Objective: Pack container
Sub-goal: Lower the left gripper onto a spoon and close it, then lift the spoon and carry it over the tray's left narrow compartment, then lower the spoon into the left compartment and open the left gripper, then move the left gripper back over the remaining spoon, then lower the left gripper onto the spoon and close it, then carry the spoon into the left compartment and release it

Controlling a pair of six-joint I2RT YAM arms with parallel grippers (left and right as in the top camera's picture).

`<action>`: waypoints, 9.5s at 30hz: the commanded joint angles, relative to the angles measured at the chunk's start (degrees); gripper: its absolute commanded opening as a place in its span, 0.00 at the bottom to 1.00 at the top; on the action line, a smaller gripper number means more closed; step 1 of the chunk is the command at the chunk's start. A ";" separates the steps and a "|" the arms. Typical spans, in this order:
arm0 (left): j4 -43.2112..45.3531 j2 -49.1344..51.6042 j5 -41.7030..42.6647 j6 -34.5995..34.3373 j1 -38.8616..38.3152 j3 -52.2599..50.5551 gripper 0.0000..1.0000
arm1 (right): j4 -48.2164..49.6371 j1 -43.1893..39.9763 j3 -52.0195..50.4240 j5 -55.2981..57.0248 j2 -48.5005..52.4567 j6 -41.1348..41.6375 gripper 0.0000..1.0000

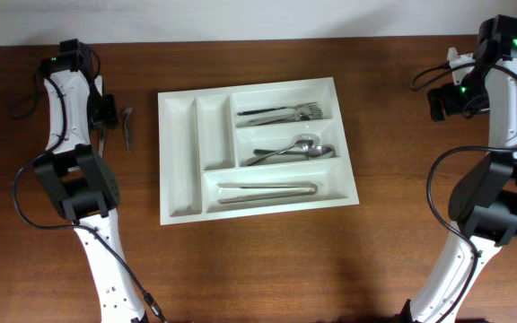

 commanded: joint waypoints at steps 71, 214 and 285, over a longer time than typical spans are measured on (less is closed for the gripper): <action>-18.56 -6.43 17.14 -4.61 -17.99 17.88 0.08 | 0.11 -0.20 0.46 -0.48 -1.75 0.00 0.99; 15.13 -11.26 6.99 -5.70 -3.98 -22.32 0.58 | 0.13 -0.20 0.46 -0.48 -1.75 0.00 0.99; -3.91 -8.59 13.53 -5.66 -4.00 1.53 0.02 | 0.13 -0.20 0.46 -0.48 -1.75 0.00 0.99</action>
